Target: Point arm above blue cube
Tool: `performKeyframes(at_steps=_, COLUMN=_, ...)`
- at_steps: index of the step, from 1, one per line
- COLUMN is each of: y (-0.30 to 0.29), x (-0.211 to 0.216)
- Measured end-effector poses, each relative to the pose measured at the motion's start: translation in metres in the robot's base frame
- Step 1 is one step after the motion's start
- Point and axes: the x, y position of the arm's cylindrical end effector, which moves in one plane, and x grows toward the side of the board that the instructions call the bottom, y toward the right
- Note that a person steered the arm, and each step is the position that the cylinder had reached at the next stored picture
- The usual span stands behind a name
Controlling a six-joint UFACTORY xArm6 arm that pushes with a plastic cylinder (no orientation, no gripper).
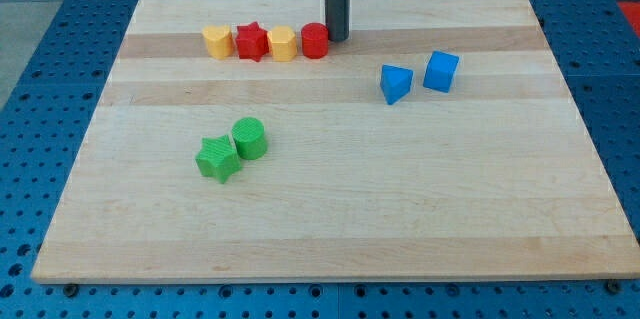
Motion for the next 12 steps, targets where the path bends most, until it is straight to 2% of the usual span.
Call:
performKeyframes(at_steps=7, y=0.131, x=0.011)
performKeyframes(at_steps=12, y=0.149, x=0.011)
